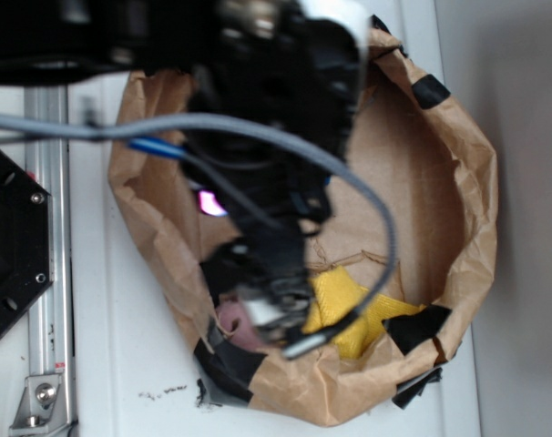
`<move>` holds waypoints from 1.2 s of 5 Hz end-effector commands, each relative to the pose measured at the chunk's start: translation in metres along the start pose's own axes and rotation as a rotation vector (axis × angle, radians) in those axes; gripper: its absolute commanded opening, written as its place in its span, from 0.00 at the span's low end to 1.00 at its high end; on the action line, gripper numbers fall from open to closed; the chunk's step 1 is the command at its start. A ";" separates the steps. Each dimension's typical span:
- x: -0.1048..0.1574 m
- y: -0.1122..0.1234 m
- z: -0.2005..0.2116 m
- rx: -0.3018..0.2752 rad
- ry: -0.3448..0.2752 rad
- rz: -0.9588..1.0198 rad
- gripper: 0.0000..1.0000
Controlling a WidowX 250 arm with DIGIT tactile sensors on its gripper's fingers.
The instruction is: Grab the yellow cloth.
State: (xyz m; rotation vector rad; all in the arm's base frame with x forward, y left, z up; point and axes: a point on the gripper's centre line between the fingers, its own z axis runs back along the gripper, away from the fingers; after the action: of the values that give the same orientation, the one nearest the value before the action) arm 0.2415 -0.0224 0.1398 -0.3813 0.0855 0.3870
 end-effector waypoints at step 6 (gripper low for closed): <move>0.019 -0.053 -0.129 -0.076 0.067 0.037 0.00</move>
State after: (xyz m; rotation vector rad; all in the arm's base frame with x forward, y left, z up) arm 0.2793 -0.0977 0.0287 -0.4597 0.1553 0.4602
